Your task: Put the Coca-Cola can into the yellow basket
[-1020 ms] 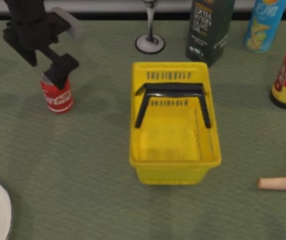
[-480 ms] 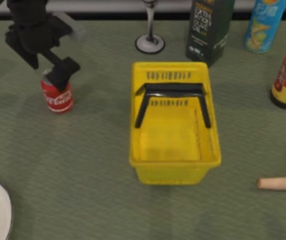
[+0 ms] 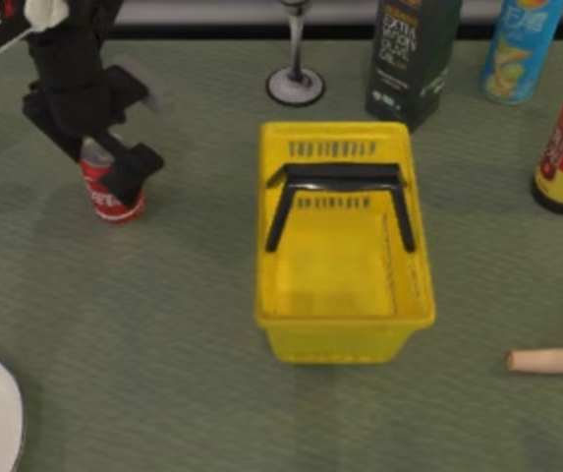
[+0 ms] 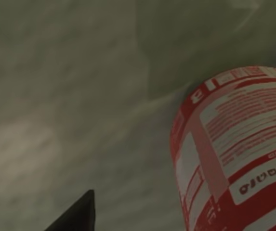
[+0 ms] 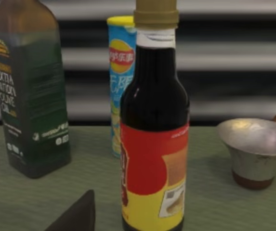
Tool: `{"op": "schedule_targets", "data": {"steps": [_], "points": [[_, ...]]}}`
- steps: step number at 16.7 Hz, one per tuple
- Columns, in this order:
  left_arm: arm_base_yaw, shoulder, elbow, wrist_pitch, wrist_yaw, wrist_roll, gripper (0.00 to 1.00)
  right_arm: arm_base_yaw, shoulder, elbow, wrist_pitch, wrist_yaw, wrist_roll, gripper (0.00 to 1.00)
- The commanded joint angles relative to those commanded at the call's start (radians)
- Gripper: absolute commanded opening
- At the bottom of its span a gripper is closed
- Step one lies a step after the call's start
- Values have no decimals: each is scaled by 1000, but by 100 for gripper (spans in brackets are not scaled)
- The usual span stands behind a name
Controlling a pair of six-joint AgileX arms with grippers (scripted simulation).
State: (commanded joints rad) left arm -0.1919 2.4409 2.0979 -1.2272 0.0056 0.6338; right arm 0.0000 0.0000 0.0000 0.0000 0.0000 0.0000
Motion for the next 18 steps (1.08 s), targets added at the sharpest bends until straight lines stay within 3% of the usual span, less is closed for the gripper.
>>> {"op": "schedule_targets", "data": {"steps": [1,14,18], "points": [[0,0,0,0,0,0,100,0,0,0,0,0,0,100],[0,0,0,0,0,0,2,0,0,0,0,0,0,100],[0,0,0,0,0,0,0,0,0,0,0,0,0,100]]}}
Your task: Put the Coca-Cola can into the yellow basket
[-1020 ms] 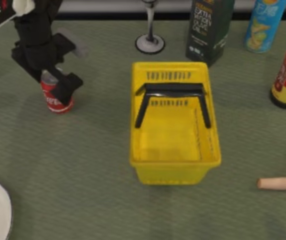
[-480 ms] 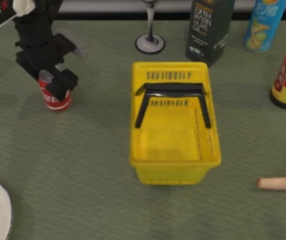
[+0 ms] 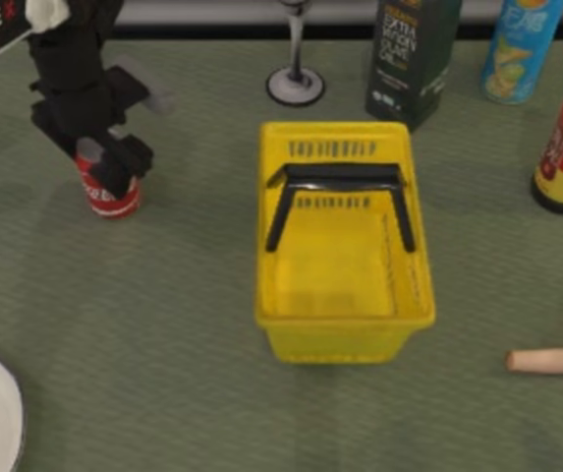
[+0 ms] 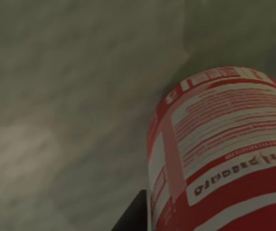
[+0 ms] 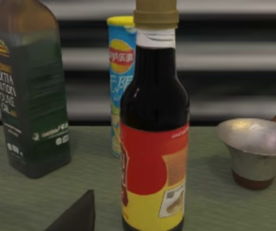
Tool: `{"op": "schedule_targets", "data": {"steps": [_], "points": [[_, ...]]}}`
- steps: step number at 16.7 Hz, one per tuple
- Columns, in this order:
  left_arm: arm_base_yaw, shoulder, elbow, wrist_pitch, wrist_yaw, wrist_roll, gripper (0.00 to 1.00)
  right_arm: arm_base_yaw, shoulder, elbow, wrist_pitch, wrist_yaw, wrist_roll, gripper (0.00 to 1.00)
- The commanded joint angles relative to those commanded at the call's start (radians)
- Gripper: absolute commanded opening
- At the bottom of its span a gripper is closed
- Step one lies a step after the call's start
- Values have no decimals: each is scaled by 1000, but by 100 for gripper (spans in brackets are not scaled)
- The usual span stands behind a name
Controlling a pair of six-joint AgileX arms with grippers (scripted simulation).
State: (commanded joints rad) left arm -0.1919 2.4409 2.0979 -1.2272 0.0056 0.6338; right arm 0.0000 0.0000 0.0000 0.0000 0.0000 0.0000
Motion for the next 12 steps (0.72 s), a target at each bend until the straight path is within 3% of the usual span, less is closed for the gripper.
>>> {"op": "schedule_targets", "data": {"steps": [7,9,12], "points": [[0,-1,-4,9,7,-1,0,0,0,0,0,0,0,100],[-5,-4,-22,59,45,-17,0,0,0,0,0,0,0,100],[-17,-17,-74,204,153,-63,0,0,0,0,0,0,0,100]]}}
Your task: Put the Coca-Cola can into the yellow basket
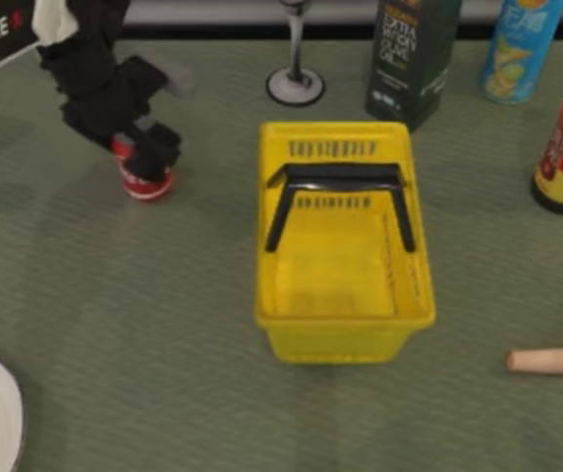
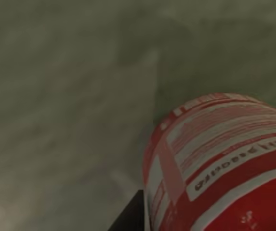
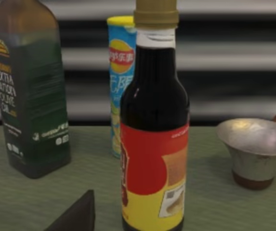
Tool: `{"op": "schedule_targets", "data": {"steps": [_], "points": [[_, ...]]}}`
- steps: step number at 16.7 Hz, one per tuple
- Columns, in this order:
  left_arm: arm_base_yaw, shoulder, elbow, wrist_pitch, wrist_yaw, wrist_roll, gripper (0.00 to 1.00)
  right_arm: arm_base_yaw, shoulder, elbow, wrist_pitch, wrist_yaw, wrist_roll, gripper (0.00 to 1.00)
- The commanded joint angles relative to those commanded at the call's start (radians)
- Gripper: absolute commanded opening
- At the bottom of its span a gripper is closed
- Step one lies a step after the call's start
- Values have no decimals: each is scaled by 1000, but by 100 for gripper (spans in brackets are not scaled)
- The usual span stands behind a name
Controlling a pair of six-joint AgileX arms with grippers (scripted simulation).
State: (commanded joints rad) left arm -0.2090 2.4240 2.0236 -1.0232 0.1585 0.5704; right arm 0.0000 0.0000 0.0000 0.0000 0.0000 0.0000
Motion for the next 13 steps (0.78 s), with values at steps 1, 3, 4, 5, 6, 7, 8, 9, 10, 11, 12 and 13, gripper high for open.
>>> {"op": "schedule_targets", "data": {"steps": [1,3,4,5,6,7,8,9,10,11,12,13], "points": [[-5,-8,-23,66,47,-21,0,0,0,0,0,0,0,100],[-15,-27,-74,223,155,-69,0,0,0,0,0,0,0,100],[-21,-38,-103,312,214,-96,0,0,0,0,0,0,0,100],[-27,-50,-134,407,275,-124,0,0,0,0,0,0,0,100],[-33,-64,-166,506,339,-153,0,0,0,0,0,0,0,100],[-40,-79,-201,610,404,-183,0,0,0,0,0,0,0,100],[-46,-95,-237,716,470,-215,0,0,0,0,0,0,0,100],[-52,-112,-274,823,537,-246,0,0,0,0,0,0,0,100],[-59,-129,-312,930,603,-278,0,0,0,0,0,0,0,100],[-65,-147,-350,1035,668,-309,0,0,0,0,0,0,0,100],[-70,-166,-388,1137,732,-340,0,0,0,0,0,0,0,100],[-76,-185,-425,1234,793,-370,0,0,0,0,0,0,0,100]]}}
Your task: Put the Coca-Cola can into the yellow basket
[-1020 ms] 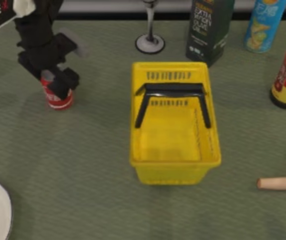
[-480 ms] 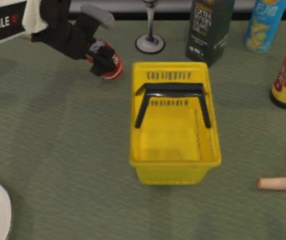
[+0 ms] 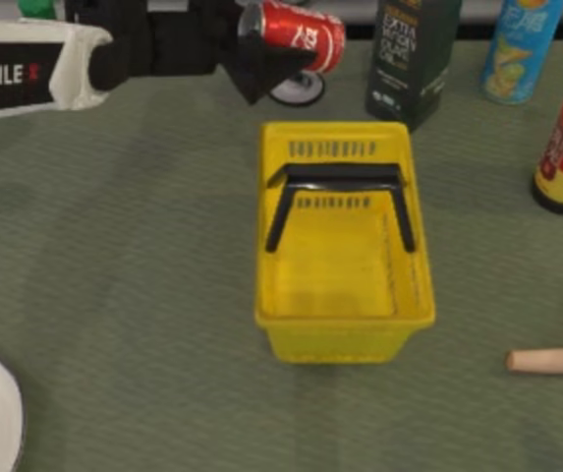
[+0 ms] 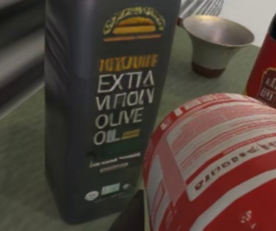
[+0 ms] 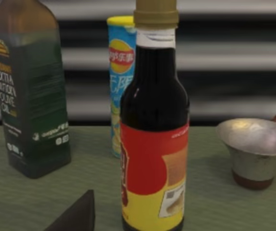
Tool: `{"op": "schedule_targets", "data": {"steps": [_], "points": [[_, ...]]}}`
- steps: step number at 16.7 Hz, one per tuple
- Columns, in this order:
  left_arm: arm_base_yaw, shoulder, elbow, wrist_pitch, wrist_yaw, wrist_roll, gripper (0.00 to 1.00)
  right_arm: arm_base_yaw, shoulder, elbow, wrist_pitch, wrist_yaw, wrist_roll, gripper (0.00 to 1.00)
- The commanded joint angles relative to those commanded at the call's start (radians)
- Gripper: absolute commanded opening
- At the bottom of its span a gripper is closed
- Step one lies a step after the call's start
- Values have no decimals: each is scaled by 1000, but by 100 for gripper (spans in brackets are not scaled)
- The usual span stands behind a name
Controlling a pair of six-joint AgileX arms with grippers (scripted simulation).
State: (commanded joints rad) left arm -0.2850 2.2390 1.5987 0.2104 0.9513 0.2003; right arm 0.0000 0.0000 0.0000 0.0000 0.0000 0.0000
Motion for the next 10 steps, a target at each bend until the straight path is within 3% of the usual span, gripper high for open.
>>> {"op": "schedule_targets", "data": {"steps": [5,8,10], "points": [[-22,-85,-150,364,247,-117,0,0,0,0,0,0,0,100],[-28,-115,-195,458,321,-151,0,0,0,0,0,0,0,100],[-29,-119,-200,468,330,-155,0,0,0,0,0,0,0,100]]}}
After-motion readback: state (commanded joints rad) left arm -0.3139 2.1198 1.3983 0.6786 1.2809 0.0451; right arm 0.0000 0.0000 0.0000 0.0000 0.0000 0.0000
